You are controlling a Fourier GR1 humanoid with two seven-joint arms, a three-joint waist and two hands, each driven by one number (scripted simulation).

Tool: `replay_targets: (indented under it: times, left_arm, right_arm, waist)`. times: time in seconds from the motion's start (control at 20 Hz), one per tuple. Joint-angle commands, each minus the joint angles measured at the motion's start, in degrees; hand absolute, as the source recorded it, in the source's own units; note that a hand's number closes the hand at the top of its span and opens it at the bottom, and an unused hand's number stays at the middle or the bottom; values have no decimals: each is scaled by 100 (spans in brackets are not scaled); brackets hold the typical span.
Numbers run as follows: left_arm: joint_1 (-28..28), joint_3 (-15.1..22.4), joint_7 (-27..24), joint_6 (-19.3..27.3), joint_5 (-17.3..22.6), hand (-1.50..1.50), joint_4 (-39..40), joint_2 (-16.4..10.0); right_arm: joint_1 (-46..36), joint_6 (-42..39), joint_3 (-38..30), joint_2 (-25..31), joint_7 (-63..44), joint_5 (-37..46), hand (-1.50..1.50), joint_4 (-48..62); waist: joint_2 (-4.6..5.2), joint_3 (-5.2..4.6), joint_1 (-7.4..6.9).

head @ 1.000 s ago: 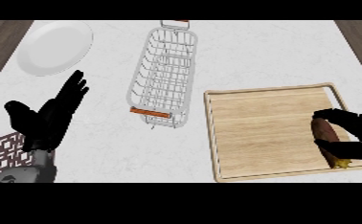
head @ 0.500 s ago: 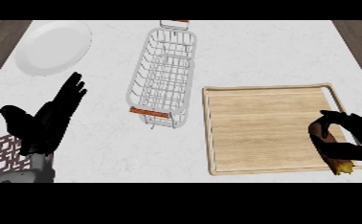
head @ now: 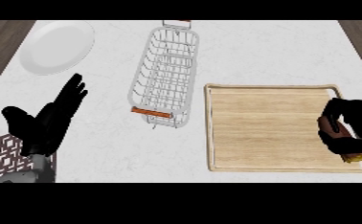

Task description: Pick the sweet potato from the tray and place it in the tiered basket

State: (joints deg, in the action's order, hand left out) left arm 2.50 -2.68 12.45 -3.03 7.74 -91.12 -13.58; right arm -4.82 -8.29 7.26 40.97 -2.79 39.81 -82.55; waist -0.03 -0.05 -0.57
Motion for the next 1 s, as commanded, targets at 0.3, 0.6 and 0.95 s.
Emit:
replay_targets:
  times: [0.3,0.6,0.95]
  left_arm:
    - [-124,-190,-209,-153,64,0,106,-119]
    - [75,-164,-60,-190,81,0,188,-63]
    - [-13,-134,132,-141,22,0,-133,-5]
  right_arm:
    - [-86,1309,-881,-913,881,-1126,150,-1236]
    - [-299,309,-1140,-764,-145,-1975,150,-3042]
    - [-1334,-555,-499,-932,-2235,-2254,150,-4264]
  waist:
    - [-33,7,138]
    - [-21,-4,134]
    - [-14,-5,16]
